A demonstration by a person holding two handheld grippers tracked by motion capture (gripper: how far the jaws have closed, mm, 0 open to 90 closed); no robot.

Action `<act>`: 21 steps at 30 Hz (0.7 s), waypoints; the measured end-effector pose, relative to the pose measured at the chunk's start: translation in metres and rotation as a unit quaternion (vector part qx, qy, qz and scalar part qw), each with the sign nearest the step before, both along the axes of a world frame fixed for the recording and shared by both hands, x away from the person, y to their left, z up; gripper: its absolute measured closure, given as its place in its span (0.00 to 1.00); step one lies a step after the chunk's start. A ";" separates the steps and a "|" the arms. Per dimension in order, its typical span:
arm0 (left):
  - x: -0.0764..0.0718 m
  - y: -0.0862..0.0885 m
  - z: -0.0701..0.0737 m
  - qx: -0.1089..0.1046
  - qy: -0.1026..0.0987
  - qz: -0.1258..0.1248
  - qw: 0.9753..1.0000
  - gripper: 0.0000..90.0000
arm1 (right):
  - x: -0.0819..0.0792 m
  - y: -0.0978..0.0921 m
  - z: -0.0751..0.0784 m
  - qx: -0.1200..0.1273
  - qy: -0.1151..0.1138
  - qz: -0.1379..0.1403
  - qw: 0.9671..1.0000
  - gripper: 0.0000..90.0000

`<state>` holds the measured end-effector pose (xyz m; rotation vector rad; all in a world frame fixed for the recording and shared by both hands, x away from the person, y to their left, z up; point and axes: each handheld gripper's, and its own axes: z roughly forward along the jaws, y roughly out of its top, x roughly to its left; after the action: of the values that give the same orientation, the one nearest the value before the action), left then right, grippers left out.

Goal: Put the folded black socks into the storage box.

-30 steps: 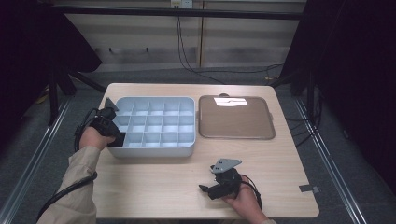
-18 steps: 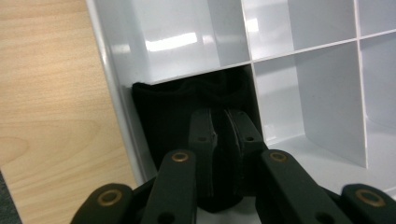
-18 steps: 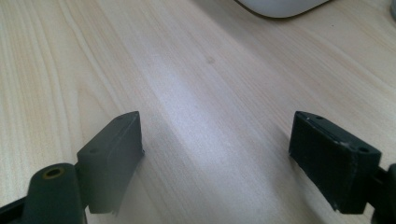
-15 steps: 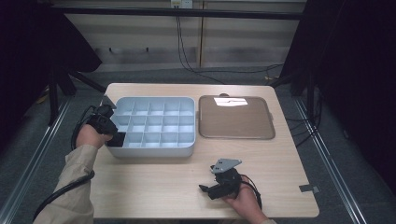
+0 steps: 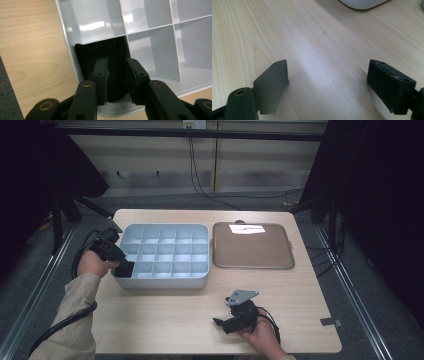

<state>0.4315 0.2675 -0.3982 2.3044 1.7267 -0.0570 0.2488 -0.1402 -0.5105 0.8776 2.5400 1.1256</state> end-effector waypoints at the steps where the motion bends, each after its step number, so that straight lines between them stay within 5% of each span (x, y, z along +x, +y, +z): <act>1: 0.000 0.000 0.000 0.000 0.000 0.000 1.000 0.76 | 0.000 0.000 0.000 0.000 0.000 0.000 1.000 0.19; 8: -0.002 0.000 0.008 -0.003 -0.002 -0.003 1.000 0.71 | 0.000 0.000 0.000 0.000 0.000 0.000 1.000 0.19; 21: -0.005 0.000 0.016 0.002 -0.008 -0.004 1.000 0.44 | 0.000 0.000 0.000 0.000 0.000 0.000 1.000 0.19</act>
<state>0.4263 0.2678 -0.3821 2.3089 1.7108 -0.0352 0.2487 -0.1402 -0.5104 0.8781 2.5395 1.1253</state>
